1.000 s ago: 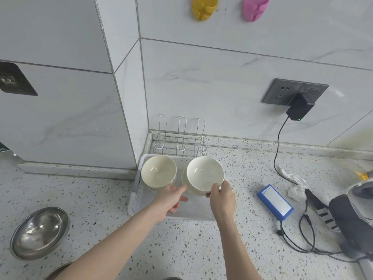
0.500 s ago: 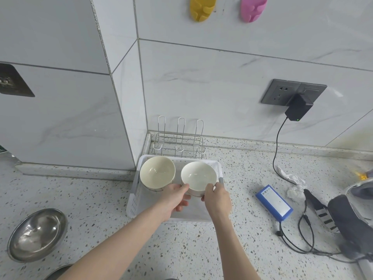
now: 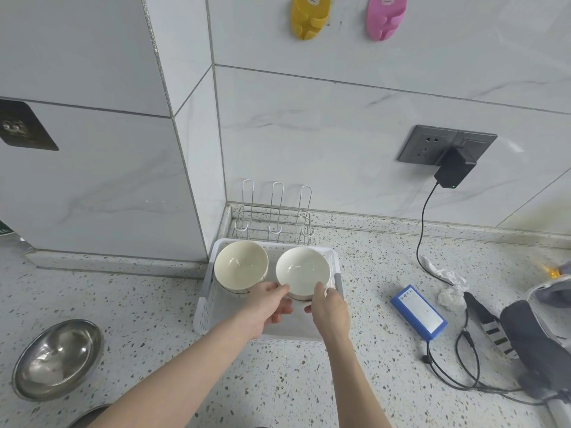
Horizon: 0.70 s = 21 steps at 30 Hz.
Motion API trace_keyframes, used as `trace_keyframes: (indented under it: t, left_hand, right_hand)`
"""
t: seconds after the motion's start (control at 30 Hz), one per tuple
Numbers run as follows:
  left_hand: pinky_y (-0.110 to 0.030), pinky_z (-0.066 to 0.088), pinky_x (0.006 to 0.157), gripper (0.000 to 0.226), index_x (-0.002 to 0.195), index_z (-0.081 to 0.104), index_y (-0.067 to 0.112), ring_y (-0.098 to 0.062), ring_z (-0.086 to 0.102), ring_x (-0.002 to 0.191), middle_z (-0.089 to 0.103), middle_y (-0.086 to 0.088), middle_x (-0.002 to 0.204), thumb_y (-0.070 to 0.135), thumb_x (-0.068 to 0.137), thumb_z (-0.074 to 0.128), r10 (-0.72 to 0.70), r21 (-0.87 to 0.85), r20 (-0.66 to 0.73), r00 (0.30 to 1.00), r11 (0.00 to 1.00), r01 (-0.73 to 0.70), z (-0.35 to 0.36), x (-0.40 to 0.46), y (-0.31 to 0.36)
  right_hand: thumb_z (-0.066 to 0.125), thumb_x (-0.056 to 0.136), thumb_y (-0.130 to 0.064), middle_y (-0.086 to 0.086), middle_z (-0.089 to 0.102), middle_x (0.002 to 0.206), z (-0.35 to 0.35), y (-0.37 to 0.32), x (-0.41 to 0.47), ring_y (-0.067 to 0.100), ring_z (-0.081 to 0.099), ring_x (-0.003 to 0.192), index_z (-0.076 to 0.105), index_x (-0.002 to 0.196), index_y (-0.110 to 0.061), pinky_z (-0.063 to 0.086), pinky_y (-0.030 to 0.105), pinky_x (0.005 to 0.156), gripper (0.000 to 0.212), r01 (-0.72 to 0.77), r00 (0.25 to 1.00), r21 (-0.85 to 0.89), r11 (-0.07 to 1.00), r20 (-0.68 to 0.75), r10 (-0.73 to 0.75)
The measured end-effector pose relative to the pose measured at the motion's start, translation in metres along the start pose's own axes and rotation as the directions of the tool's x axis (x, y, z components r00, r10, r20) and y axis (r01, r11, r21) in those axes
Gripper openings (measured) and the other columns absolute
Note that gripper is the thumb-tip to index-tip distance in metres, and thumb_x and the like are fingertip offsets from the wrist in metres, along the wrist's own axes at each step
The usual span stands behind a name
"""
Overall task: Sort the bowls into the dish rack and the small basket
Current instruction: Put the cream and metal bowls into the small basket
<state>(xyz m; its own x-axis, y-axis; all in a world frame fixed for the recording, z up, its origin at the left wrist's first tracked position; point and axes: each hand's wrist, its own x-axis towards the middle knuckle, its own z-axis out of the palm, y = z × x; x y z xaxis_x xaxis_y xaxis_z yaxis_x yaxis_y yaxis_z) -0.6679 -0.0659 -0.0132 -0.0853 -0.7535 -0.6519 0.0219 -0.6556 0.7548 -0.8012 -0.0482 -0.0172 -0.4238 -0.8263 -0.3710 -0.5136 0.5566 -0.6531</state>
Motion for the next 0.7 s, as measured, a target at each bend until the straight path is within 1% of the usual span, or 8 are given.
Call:
trace_keyframes:
  t: [0.07,0.17,0.27,0.33,0.47,0.6,0.7]
  left_hand:
    - [-0.017,0.038,0.040,0.010,0.103,0.064,0.016,-0.010,0.064,0.056,0.069,-0.012,0.093,0.023,0.097,0.060,-0.002,-0.025,0.006,1.000,1.000,0.002,0.000,0.000,0.000]
    - [-0.016,0.035,0.040,0.011,0.105,0.064,0.017,-0.011,0.064,0.058,0.068,-0.012,0.092,0.023,0.097,0.060,-0.006,-0.048,0.011,1.000,0.999,0.006,-0.001,0.000,0.001]
    - [-0.016,0.034,0.042,0.011,0.104,0.066,0.022,-0.009,0.063,0.058,0.067,-0.008,0.091,0.025,0.096,0.058,-0.011,-0.033,0.031,0.999,0.999,0.012,-0.001,-0.002,0.002]
    - [-0.016,0.034,0.042,0.013,0.106,0.066,0.022,-0.009,0.062,0.057,0.066,-0.006,0.092,0.025,0.095,0.058,-0.020,-0.028,0.052,0.998,0.999,0.021,-0.002,-0.002,0.002]
    - [-0.018,0.027,0.043,0.019,0.110,0.064,0.018,-0.009,0.051,0.053,0.065,-0.007,0.093,0.026,0.094,0.059,-0.011,0.019,0.072,0.997,1.000,0.010,-0.003,-0.003,0.002]
    - [-0.019,0.027,0.041,0.026,0.119,0.059,0.017,-0.010,0.054,0.054,0.067,-0.010,0.103,0.030,0.096,0.057,-0.042,0.025,0.080,0.996,0.999,0.040,-0.006,-0.007,0.007]
    - [-0.020,0.026,0.043,0.034,0.129,0.049,0.014,-0.010,0.054,0.054,0.069,-0.013,0.112,0.025,0.097,0.054,-0.039,0.053,0.039,0.998,0.998,0.037,-0.010,-0.016,0.006]
  right_hand:
    - [0.029,0.098,-0.041,-0.008,0.068,0.084,0.002,0.002,-0.004,0.026,0.065,0.090,0.059,0.096,-0.013,0.049,0.039,0.082,0.041,0.023,1.000,0.027,0.999,0.011,-0.023]
    - [0.027,0.098,-0.043,-0.012,0.070,0.083,0.005,0.002,-0.009,0.026,0.067,0.086,0.056,0.095,-0.018,0.048,0.036,0.080,0.039,0.034,0.999,0.012,0.999,0.010,-0.034]
    - [0.025,0.099,-0.045,-0.006,0.072,0.094,0.007,0.002,-0.010,0.026,0.067,0.089,0.055,0.097,-0.018,0.048,0.036,0.081,0.040,0.023,1.000,-0.022,0.999,-0.004,-0.023]
    - [0.026,0.099,-0.045,-0.001,0.072,0.100,0.008,0.002,-0.012,0.025,0.065,0.093,0.054,0.103,-0.017,0.048,0.036,0.081,0.040,0.024,1.000,-0.059,0.998,-0.013,-0.025]
    - [0.027,0.100,-0.046,0.000,0.072,0.105,0.010,0.002,-0.015,0.025,0.064,0.099,0.052,0.113,-0.017,0.048,0.037,0.085,0.041,0.037,0.999,-0.122,0.992,-0.026,-0.041]
    - [0.026,0.100,-0.046,0.001,0.071,0.108,0.010,0.000,-0.018,0.027,0.063,0.101,0.052,0.114,-0.015,0.047,0.038,0.086,0.042,0.026,0.999,-0.132,0.991,-0.025,-0.030]
    - [0.026,0.100,-0.043,0.004,0.071,0.108,0.010,-0.001,-0.021,0.029,0.064,0.097,0.050,0.112,-0.013,0.048,0.039,0.083,0.041,0.032,0.999,-0.101,0.994,-0.037,-0.036]
